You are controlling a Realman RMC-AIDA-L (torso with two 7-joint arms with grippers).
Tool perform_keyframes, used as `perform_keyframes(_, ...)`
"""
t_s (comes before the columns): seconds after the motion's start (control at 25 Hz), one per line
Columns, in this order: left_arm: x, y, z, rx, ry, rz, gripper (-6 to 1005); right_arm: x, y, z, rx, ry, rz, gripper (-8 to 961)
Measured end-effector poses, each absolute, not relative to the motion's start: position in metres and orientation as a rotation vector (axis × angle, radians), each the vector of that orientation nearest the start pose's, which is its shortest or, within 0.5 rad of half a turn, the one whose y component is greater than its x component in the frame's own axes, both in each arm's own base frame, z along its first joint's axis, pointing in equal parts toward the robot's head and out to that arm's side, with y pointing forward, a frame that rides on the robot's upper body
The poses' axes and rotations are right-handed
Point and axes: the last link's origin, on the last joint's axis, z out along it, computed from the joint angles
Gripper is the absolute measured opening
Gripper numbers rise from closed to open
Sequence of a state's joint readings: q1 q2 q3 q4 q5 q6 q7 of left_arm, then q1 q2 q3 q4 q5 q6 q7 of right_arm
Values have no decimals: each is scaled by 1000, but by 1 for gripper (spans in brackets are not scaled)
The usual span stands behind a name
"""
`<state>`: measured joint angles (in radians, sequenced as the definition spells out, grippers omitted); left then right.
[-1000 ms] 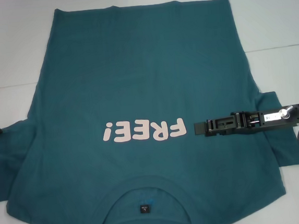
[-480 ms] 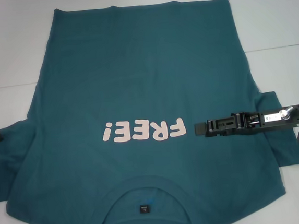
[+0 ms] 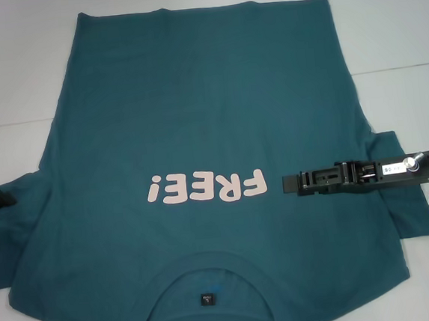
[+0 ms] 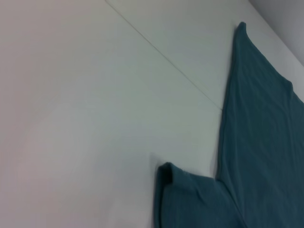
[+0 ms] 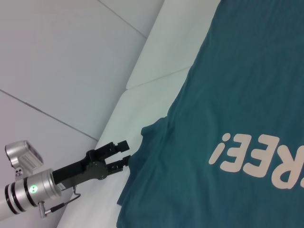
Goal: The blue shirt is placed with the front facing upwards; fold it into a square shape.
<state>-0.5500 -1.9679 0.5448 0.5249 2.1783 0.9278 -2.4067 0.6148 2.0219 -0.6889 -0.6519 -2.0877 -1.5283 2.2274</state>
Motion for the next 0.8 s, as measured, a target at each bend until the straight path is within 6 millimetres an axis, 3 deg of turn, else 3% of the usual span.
perform_keyframes(0.8,-361,382,47,-1618,-1845,-592,749,256,357,16,-2441,1688,682,595)
